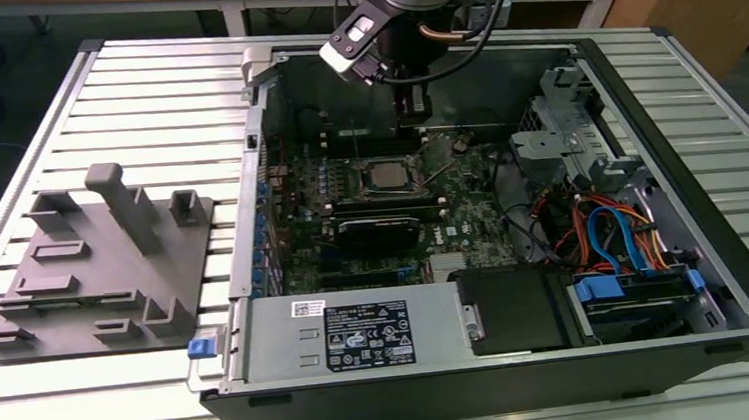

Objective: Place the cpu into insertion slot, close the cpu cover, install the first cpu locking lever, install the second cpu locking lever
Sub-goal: 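Close the cpu cover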

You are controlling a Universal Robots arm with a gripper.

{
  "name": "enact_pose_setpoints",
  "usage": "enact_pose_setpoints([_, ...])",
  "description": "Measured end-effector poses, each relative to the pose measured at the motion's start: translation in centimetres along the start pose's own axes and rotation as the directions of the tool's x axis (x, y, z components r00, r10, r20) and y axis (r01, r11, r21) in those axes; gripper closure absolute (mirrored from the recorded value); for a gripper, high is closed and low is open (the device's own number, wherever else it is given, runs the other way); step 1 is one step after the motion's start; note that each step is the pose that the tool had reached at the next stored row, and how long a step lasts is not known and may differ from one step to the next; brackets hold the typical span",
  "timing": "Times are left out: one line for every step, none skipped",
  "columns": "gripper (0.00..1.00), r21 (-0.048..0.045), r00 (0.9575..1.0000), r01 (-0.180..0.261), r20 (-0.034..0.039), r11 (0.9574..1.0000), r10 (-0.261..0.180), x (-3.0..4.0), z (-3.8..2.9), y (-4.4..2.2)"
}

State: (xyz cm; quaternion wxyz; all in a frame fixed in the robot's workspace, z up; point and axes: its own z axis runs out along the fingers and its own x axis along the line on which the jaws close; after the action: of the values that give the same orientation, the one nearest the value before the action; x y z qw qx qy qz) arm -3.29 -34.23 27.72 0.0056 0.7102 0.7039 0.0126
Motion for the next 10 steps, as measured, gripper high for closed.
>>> enact_pose_setpoints([0.9, 0.0, 1.0, 0.0, 0.0, 1.0, 0.0, 0.0, 0.0, 0.0])
enact_pose_setpoints([0.9, 0.0, 1.0, 0.0, 0.0, 1.0, 0.0, 0.0, 0.0, 0.0])
enact_pose_setpoints([0.9, 0.0, 1.0, 0.0, 0.0, 1.0, 0.0, 0.0, 0.0, 0.0])
enact_pose_setpoints([0.9, 0.0, 1.0, 0.0, 0.0, 1.0, 0.0, -0.01, 0.0, 0.0])
enact_pose_setpoints([0.9, 0.0, 1.0, 0.0, 0.0, 1.0, 0.0, -0.01, 0.0, 0.0])
enact_pose_setpoints([0.9, 0.0, 1.0, 0.0, 0.0, 1.0, 0.0, -0.01, 0.0, 0.0])
enact_pose_setpoints([0.9, 0.0, 1.0, 0.0, 0.0, 1.0, 0.0, -0.01, 0.0, 0.0])
enact_pose_setpoints([0.9, 0.0, 1.0, 0.0, 0.0, 1.0, 0.0, -0.01, 0.0, 0.02])
enact_pose_setpoints([0.9, 0.0, 1.0, 0.0, 0.0, 1.0, 0.0, -0.01, 0.0, 0.06])
enact_pose_setpoints([0.9, 0.0001, 1.0, 0.0, 0.0001, 1.0, 0.0, -0.01, 0.0, 0.2])
